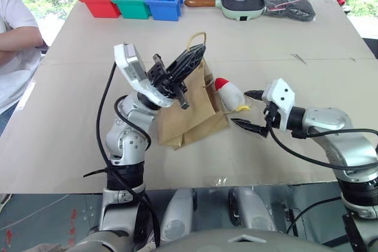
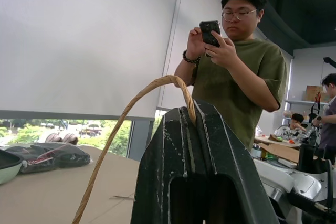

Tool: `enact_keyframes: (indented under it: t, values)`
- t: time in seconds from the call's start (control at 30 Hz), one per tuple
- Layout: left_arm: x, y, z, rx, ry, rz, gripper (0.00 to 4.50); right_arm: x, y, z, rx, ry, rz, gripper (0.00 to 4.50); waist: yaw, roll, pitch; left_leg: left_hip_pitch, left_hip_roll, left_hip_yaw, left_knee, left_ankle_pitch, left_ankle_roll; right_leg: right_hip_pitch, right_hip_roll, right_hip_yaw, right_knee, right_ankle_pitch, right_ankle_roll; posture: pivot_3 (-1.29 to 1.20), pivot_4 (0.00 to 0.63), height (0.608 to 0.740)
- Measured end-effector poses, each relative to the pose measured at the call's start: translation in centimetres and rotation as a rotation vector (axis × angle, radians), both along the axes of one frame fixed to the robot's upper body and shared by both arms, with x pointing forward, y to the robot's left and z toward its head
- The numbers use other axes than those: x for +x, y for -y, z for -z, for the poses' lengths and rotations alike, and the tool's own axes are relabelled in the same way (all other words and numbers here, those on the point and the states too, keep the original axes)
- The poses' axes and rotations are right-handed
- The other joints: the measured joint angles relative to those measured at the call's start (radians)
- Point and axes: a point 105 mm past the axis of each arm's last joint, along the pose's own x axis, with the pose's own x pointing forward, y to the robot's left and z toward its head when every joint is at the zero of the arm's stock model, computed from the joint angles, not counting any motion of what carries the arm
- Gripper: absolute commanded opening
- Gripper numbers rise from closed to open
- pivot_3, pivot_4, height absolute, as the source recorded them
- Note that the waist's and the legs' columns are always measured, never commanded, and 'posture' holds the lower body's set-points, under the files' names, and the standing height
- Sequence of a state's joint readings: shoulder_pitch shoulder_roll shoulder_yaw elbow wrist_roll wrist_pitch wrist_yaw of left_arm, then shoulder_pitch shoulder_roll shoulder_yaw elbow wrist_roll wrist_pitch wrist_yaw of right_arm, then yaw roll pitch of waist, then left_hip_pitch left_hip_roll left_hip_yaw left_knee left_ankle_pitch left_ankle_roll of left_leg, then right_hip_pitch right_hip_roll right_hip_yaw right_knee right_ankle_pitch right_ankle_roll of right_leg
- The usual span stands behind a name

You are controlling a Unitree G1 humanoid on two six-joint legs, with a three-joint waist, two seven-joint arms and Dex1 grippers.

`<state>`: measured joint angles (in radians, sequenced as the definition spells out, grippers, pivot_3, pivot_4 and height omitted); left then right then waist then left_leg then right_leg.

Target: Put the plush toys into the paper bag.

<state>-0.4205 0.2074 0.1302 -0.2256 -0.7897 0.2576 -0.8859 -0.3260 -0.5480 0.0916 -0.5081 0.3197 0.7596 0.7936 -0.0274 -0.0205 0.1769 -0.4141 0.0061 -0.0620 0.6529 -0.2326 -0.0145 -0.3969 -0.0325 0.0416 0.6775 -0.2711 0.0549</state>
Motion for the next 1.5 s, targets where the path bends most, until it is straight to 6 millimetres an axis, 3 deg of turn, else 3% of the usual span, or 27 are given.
enact_keyframes:
  t: [0.1, 0.2, 0.3, 0.4, 0.67, 0.77, 1.0, 1.3, 1.5]
  values:
    - [0.1, -0.2, 0.1, 0.005, -0.009, -0.013, 0.00, 0.2, 1.1, 0.6, 0.041, -0.103, 0.101, 4.37, 0.004, 0.000, 0.000, 0.000, 0.000, 0.000, 0.000, 0.000, 0.000, 0.000, 0.000, 0.000, 0.000, 0.000, 0.000, 0.00, 0.150, 0.740]
    - [-0.1, -0.8, 0.0, 0.005, -0.009, -0.028, 0.00, 0.6, 2.3, 1.8, 0.208, -0.344, 0.300, 4.37, 0.005, 0.000, 0.000, 0.000, 0.001, 0.000, 0.000, 0.000, 0.000, 0.000, 0.001, 0.000, 0.000, 0.000, 0.000, 0.00, 0.150, 0.740]
    - [-0.5, -0.9, -0.4, 0.004, 0.003, -0.032, 0.00, 0.5, 2.8, 2.8, 0.300, -0.492, 0.394, 4.37, 0.010, 0.000, 0.000, 0.000, 0.000, 0.000, 0.000, 0.000, 0.000, 0.000, 0.000, 0.001, 0.000, 0.000, 0.000, 0.00, 0.150, 0.740]
    - [-0.6, -1.1, -0.3, 0.002, -0.005, -0.039, 0.00, 0.6, 2.9, 2.9, 0.366, -0.574, 0.444, 4.37, 0.010, 0.000, 0.000, 0.000, 0.000, 0.001, 0.000, 0.000, 0.000, 0.000, 0.000, 0.001, 0.000, 0.000, 0.000, 0.00, 0.150, 0.740]
    - [-0.8, -1.2, -0.4, 0.002, -0.007, -0.057, 0.00, 3.2, 2.7, 3.3, 0.552, -0.737, 0.533, 4.37, 0.010, 0.001, 0.000, 0.000, 0.000, 0.001, 0.000, 0.000, 0.000, 0.000, 0.001, 0.001, 0.000, 0.000, 0.000, 0.00, 0.150, 0.740]
    - [-0.9, -1.2, -0.4, 0.003, -0.007, -0.064, 0.00, 3.9, 2.9, 3.7, 0.596, -0.776, 0.570, 3.65, 0.009, 0.001, 0.000, 0.000, 0.000, 0.001, 0.000, 0.000, 0.000, 0.000, 0.001, 0.001, 0.000, 0.000, 0.000, 0.00, 0.150, 0.740]
    - [-1.1, -1.3, -0.3, 0.004, -0.013, -0.075, 0.00, 4.7, 2.9, 4.4, 0.696, -0.847, 0.590, 0.12, 0.006, 0.001, 0.000, 0.000, 0.000, 0.001, -0.001, 0.000, 0.000, 0.000, 0.001, 0.001, 0.000, 0.000, 0.000, 0.00, 0.150, 0.740]
    - [-1.0, -1.5, 0.0, 0.000, -0.029, -0.094, 0.00, 5.1, 1.8, 2.3, 0.835, -0.763, 0.465, 0.03, -0.010, 0.001, 0.000, 0.000, 0.000, 0.001, -0.001, 0.000, 0.000, 0.000, 0.001, 0.000, 0.000, 0.000, 0.000, 0.00, 0.150, 0.740]
    - [-0.8, -3.0, -0.4, -0.002, -0.026, -0.157, 0.00, 3.6, 0.9, -4.9, 0.936, -0.503, 0.176, 0.03, -0.014, 0.002, 0.001, 0.000, 0.001, 0.001, -0.001, 0.000, 0.000, -0.001, 0.001, 0.000, 0.000, 0.000, 0.000, 0.00, 0.150, 0.740]
